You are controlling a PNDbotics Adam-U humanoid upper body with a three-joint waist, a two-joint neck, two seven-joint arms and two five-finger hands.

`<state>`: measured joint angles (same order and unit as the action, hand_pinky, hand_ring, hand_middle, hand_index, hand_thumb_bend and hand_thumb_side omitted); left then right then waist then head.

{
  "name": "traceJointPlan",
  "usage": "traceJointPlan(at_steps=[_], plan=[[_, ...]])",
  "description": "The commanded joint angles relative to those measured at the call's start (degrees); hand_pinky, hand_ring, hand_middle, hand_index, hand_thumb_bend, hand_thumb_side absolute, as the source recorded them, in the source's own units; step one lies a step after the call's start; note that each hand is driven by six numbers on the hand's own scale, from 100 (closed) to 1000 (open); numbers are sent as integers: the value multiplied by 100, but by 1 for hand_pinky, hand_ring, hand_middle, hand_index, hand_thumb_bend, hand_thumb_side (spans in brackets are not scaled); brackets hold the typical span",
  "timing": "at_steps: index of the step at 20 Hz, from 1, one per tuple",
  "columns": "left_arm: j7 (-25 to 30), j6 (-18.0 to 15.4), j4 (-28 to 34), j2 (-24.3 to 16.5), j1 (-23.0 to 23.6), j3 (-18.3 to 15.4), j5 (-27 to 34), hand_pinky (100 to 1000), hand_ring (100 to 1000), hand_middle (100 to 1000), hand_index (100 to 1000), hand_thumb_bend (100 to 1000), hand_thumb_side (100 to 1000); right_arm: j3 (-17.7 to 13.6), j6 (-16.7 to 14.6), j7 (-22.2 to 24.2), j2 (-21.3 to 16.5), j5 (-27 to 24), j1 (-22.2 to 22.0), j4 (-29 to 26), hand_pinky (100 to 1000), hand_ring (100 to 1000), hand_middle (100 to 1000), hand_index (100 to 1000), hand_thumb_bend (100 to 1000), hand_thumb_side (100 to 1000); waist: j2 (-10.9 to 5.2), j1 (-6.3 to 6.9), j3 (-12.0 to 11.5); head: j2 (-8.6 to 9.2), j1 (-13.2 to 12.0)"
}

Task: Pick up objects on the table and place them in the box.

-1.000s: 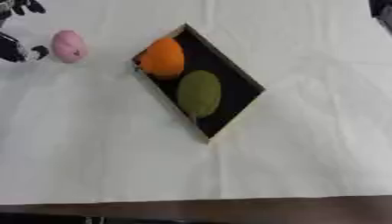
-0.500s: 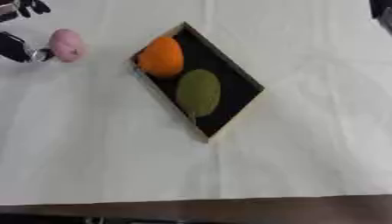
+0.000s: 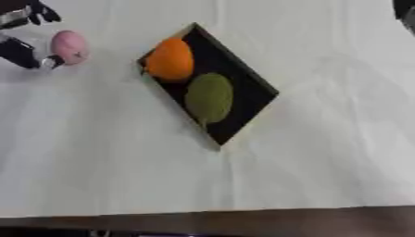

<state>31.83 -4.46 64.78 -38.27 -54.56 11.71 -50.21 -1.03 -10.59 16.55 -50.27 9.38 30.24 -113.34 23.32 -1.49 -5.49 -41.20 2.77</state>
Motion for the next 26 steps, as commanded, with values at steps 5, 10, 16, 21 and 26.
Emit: traceJointPlan(at_steps=[5,10,16,21,26], plan=[[-119,-108,-228,56,-194,-11,-233,739,743,728,810,278,213,-105,-12,-28,-85,-31,63,0,902,763,653,777,100,249,-110,6,19,42,-35],[-435,-155,-213,124,-202,-10,-246,687,670,652,744,119,251,-116,-15,-26,-69,-37,44,17,903,763,652,777,100,255,-114,10,30,50,-36],[-925,-63,-17,91,-183,-11,-35,668,645,631,726,100,254,-133,-17,-29,-66,-26,2,55,903,762,652,776,100,260,-127,14,33,47,-24],[-793,47,504,-47,-217,-41,216,666,640,628,723,100,243,-145,-21,-41,-79,-20,-16,83,903,762,652,776,100,254,-148,22,10,29,-4],[-624,59,1245,-112,-276,46,479,665,636,627,724,100,223,-155,-35,-62,-106,-26,3,64,901,763,653,777,100,225,-179,24,-4,4,43]])
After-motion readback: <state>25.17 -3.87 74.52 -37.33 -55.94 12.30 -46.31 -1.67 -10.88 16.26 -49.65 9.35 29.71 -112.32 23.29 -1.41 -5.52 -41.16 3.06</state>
